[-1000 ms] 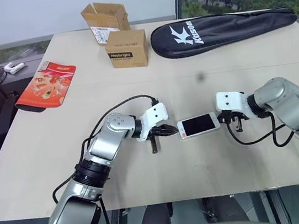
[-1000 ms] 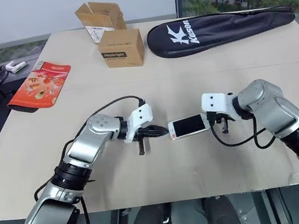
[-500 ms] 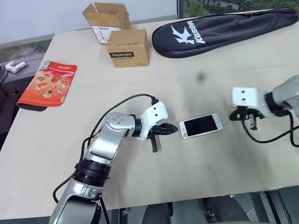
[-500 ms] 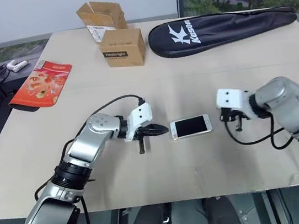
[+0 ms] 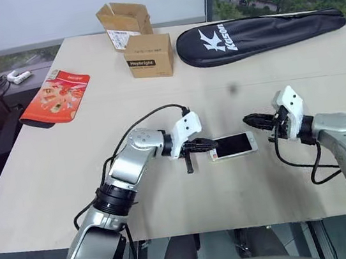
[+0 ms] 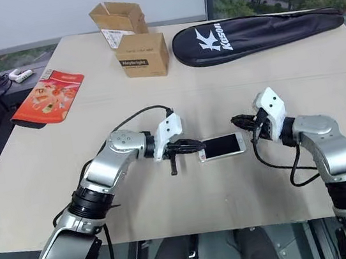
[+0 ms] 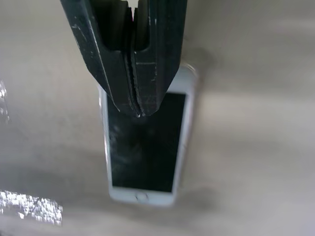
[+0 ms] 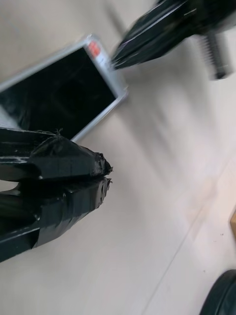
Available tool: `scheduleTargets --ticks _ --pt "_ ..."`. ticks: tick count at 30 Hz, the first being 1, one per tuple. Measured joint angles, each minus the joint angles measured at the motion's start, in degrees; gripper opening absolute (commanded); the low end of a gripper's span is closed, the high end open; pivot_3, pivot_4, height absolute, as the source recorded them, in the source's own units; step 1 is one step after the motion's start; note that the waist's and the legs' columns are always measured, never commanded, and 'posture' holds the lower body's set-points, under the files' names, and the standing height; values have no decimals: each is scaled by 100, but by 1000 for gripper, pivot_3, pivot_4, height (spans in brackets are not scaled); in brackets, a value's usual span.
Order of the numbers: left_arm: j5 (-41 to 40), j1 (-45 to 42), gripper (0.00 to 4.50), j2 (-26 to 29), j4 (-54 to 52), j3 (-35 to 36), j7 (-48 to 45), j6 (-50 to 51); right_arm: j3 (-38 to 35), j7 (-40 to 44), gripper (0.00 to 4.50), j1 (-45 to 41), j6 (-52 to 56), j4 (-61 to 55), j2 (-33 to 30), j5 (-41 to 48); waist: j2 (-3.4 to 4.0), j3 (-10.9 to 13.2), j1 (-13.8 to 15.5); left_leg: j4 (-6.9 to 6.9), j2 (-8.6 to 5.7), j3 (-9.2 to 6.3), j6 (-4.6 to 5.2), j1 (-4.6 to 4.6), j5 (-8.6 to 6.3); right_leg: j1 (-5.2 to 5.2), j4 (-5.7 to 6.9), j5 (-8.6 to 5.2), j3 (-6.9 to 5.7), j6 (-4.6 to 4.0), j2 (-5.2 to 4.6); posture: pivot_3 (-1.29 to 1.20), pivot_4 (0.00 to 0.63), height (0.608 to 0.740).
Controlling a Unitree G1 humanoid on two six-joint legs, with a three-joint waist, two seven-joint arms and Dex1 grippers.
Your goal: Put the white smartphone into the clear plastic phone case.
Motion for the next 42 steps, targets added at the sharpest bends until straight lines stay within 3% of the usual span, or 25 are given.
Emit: scheduleTargets --ticks 12,15,42 --pt "261 -19 0 -5 234 -233 75 -404 166 258 41 470 -1036 880 -156 -51 5 -7 -25 -3 2 15 1 53 0 36 15 -2 16 0 2 0 150 740" --pt "321 -23 0 -14 243 -279 100 -408 188 265 41 389 -1068 1069 -157 -44 5 -7 -27 -11 2 16 1 100 -1 82 2 -4 17 -1 3 0 150 740" --pt "415 38 0 -31 230 -372 248 -365 1546 388 41 -146 -630 619 -1255 -1113 -44 -157 -1 -26 8 -8 2 161 -3 161 -49 -27 0 -16 1 0 150 740"
